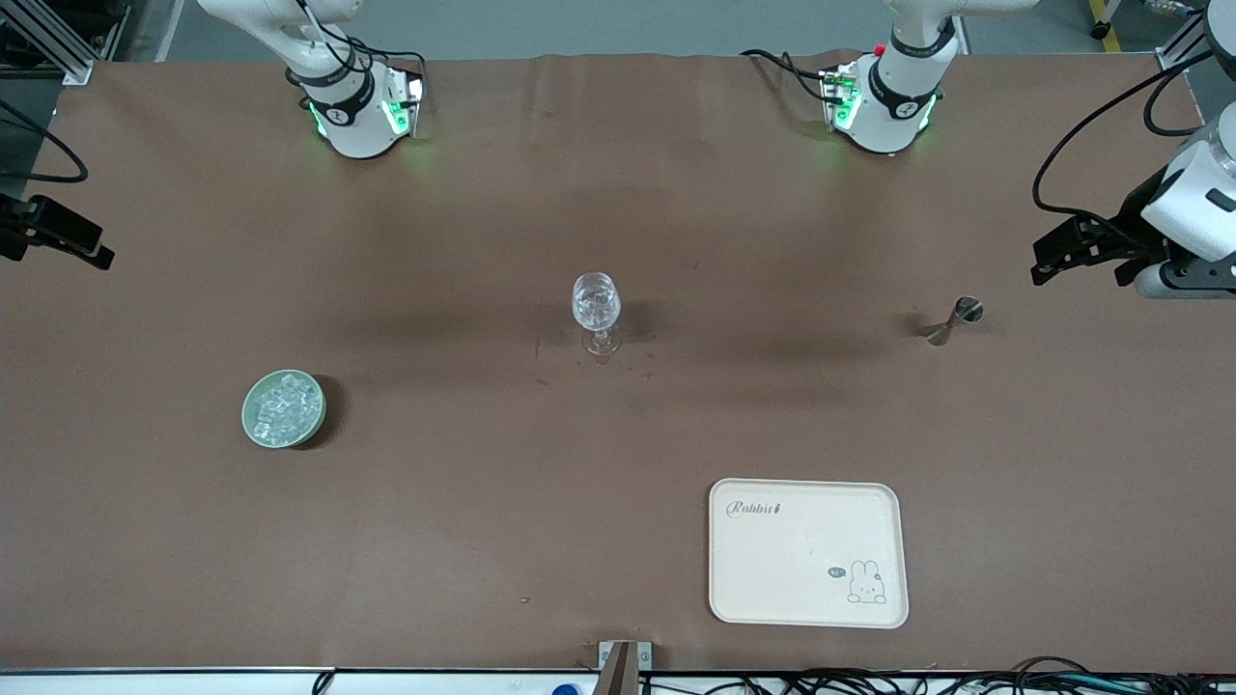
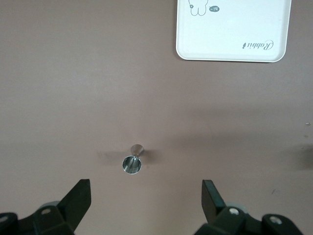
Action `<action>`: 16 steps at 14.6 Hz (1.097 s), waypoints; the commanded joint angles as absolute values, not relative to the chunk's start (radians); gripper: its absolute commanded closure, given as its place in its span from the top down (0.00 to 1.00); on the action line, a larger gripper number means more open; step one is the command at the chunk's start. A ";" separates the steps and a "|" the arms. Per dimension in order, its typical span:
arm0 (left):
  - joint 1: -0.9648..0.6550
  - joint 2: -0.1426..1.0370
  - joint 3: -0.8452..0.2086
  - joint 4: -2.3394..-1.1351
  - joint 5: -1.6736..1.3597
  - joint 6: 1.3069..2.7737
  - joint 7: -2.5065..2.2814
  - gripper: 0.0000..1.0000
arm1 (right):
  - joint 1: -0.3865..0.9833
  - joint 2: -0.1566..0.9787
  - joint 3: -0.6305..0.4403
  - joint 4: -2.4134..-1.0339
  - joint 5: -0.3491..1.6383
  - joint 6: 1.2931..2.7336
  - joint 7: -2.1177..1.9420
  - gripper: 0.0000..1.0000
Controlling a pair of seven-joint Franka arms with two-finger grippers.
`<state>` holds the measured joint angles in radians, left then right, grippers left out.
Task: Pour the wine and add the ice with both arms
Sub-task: 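Reach the right gripper to the ice bowl while the left gripper reaches the jigger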
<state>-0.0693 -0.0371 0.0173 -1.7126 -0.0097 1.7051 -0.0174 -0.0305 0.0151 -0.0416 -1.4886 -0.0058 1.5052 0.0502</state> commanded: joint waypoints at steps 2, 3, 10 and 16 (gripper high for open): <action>-0.069 -0.048 0.020 -1.712 -0.005 1.692 -0.012 1.00 | -0.023 0.003 -0.044 -1.491 0.002 1.500 0.041 1.00; -0.069 -0.045 0.020 -1.709 -0.006 1.693 -0.020 1.00 | -0.023 0.003 -0.044 -1.491 0.002 1.500 0.043 1.00; -0.064 -0.022 0.127 -1.717 -0.099 1.689 -0.095 1.00 | -0.021 0.003 -0.044 -1.491 0.002 1.500 0.043 1.00; -0.063 0.096 0.337 -1.718 -0.233 1.660 -0.210 1.00 | -0.021 0.006 -0.046 -1.503 -0.006 1.509 0.041 1.00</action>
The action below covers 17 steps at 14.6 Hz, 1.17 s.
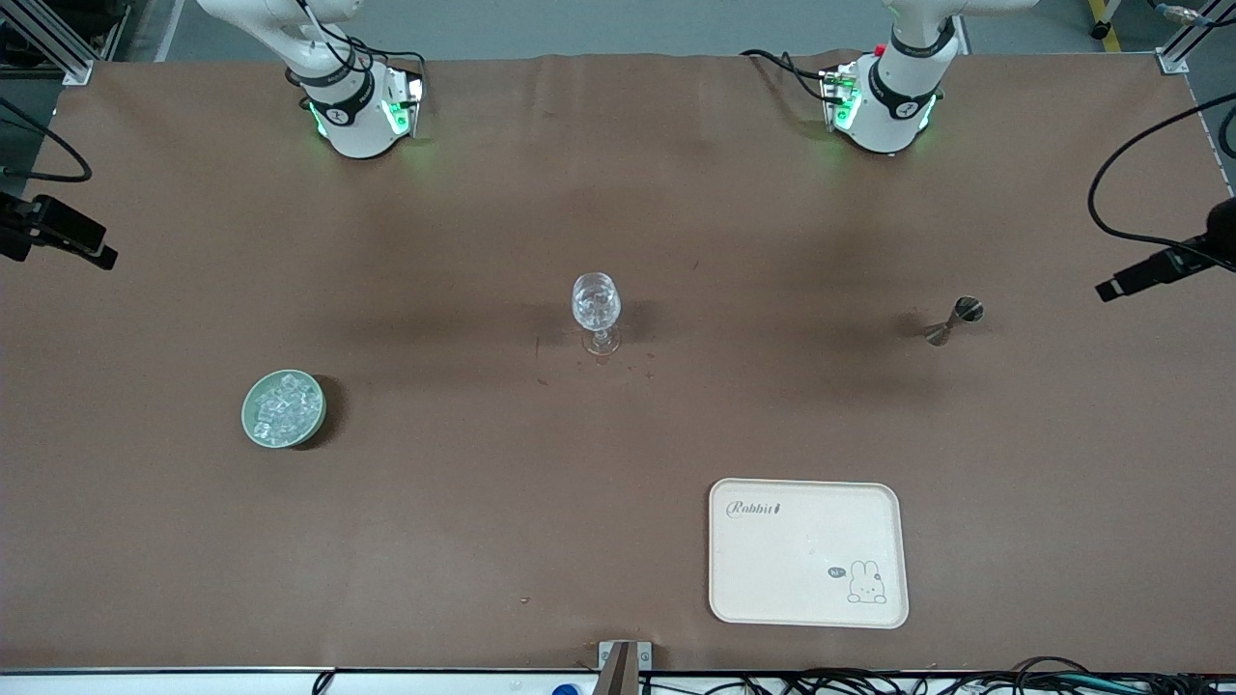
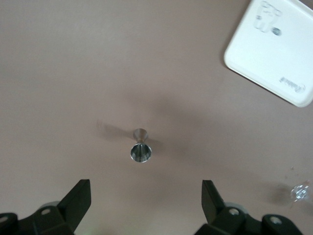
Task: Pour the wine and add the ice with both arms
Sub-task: 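Reach the right gripper to the ice bowl while the left gripper reaches the jigger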
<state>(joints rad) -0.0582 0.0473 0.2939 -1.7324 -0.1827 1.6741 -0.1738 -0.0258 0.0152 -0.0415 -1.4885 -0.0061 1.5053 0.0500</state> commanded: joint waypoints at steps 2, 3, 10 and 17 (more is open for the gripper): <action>-0.063 0.153 0.409 -1.718 -0.314 1.660 -0.247 1.00 | -0.021 0.038 -0.046 -1.520 -0.006 1.540 0.041 1.00; -0.061 0.185 0.454 -1.718 -0.366 1.654 -0.259 1.00 | -0.021 0.052 -0.046 -1.546 -0.006 1.578 0.043 1.00; -0.057 0.509 0.719 -1.720 -0.756 1.494 -0.258 1.00 | -0.023 0.170 -0.046 -1.759 -0.006 1.894 0.038 1.00; 0.029 0.794 0.772 -1.736 -1.020 1.307 -0.318 1.00 | -0.026 0.291 -0.048 -1.942 -0.081 2.267 0.037 0.98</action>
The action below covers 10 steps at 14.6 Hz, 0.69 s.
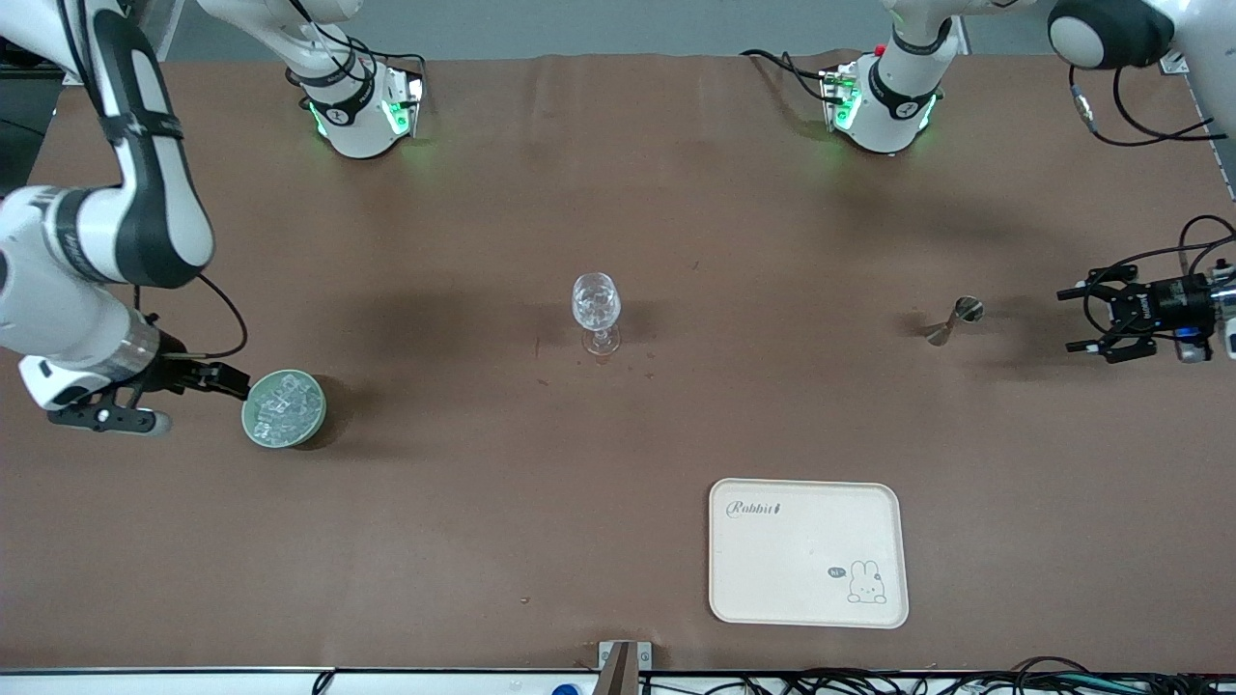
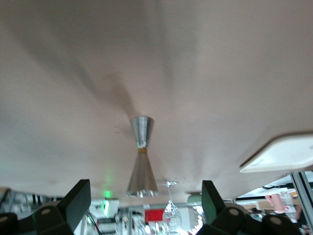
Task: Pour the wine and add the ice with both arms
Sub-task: 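Grasp an ice cube with the right gripper while the left gripper grasps the jigger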
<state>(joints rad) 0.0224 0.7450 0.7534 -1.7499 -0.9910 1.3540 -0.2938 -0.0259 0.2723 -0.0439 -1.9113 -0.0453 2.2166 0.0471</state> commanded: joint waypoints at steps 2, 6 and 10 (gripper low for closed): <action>0.025 0.801 0.769 -1.788 -1.038 1.305 -0.301 1.00 | -0.028 0.333 -0.049 -1.954 -0.090 2.322 0.037 0.94; 0.014 0.802 0.735 -1.848 -1.095 1.286 -0.293 1.00 | -0.028 0.393 -0.049 -1.971 -0.091 2.381 0.038 0.80; 0.008 0.805 0.681 -1.899 -1.153 1.285 -0.288 1.00 | -0.029 0.397 -0.049 -2.046 -0.089 2.467 0.041 0.68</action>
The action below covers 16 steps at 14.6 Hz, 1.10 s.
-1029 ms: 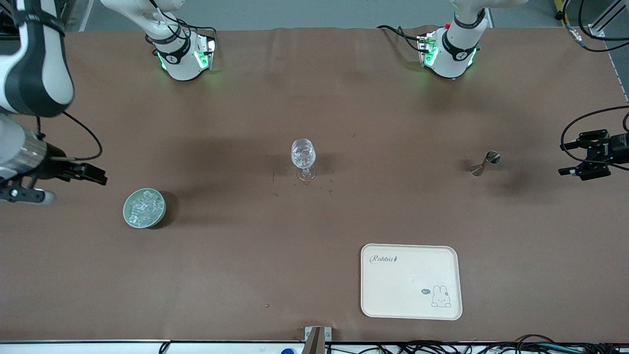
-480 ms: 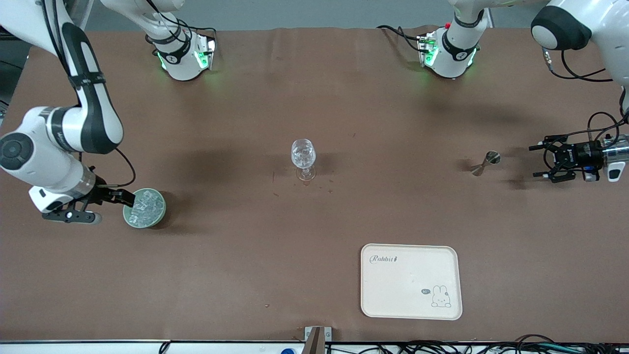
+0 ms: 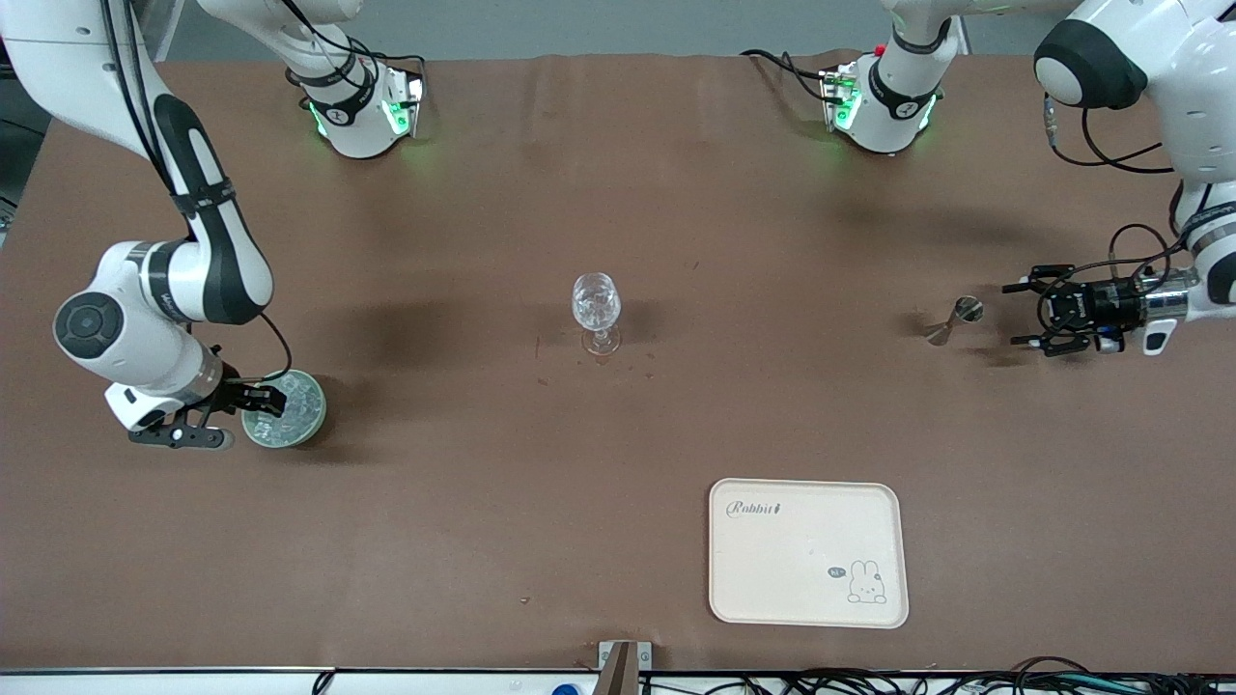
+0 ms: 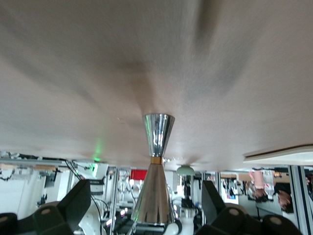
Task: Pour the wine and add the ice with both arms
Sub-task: 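Grasp an ice cube with the right gripper while the left gripper grasps the jigger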
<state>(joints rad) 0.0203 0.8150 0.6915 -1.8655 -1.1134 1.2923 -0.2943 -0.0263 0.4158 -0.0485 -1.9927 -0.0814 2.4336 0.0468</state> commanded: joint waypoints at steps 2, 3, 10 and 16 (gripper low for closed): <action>0.003 0.827 0.675 -1.914 -1.189 1.298 -0.256 1.00 | -0.029 0.399 -0.048 -2.057 -0.089 2.468 0.041 0.62; 0.003 0.837 0.666 -1.917 -1.212 1.298 -0.239 0.98 | -0.029 0.405 -0.048 -2.057 -0.089 2.467 0.043 0.59; -0.014 0.844 0.643 -1.990 -1.279 1.298 -0.180 0.95 | -0.025 0.433 -0.046 -2.051 -0.081 2.471 0.048 0.55; -0.026 0.841 0.627 -2.013 -1.308 1.298 -0.179 0.87 | -0.020 0.437 -0.046 -2.046 -0.078 2.471 0.055 0.40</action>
<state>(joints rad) -0.0155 0.8537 0.6221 -1.9902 -1.2883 1.2949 -0.1911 -0.0257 0.4362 -0.0467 -2.0385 -0.0813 2.4572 0.0474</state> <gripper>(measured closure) 0.097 0.604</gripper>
